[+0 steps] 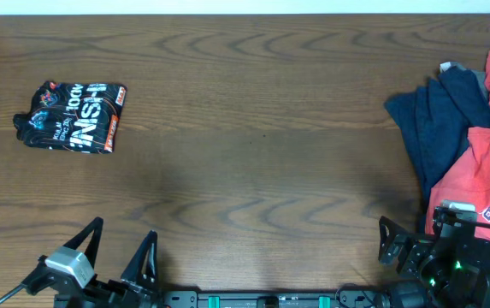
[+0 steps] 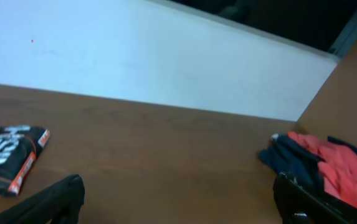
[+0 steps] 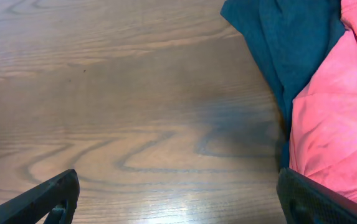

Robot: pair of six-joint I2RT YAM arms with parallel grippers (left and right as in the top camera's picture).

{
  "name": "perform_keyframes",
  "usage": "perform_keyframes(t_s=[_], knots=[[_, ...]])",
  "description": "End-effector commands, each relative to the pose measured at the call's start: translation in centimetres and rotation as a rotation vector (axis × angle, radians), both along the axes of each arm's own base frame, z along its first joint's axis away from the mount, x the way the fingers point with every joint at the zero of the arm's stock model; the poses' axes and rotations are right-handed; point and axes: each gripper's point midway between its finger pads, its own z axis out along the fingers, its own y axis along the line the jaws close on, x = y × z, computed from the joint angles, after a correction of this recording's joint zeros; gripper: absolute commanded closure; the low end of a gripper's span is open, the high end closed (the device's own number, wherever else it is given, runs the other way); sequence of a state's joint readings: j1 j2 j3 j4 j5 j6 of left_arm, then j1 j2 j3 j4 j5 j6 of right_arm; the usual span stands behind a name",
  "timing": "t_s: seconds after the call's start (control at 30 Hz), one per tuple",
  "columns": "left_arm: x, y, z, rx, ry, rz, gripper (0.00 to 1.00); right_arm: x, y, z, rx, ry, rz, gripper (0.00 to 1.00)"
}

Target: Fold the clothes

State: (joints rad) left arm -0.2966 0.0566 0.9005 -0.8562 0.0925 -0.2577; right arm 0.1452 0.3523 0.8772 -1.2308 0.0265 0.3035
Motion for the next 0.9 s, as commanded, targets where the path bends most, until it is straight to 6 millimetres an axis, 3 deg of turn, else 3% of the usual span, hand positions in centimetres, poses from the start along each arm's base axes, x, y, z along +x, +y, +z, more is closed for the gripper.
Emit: perform_keyframes(t_s=[0.0, 0.2, 0.43, 0.73, 0.87], knots=[[0.2, 0.2, -1.3, 0.017, 0.043, 0.011, 0.02, 0.0, -0.3, -0.1, 0.001, 0.003, -0.021, 0.01], [-0.5, 0.4, -4.6, 0.058, 0.173, 0.010, 0.02, 0.2, -0.3, 0.1, 0.000, -0.012, -0.022, 0.01], [-2.2, 0.9, -9.0, 0.116, 0.361, 0.010, 0.02, 3.5, -0.6, 2.8, -0.157, -0.325, 0.048, 0.01], [-2.4, 0.8, -9.4, 0.108, 0.379, 0.002, 0.02, 8.1, -0.5, 0.1, -0.184, -0.642, 0.017, 0.01], [-2.4, 0.8, -9.4, 0.108, 0.379, 0.002, 0.02, 9.5, -0.5, -2.0, -0.182, -0.682, 0.011, 0.01]])
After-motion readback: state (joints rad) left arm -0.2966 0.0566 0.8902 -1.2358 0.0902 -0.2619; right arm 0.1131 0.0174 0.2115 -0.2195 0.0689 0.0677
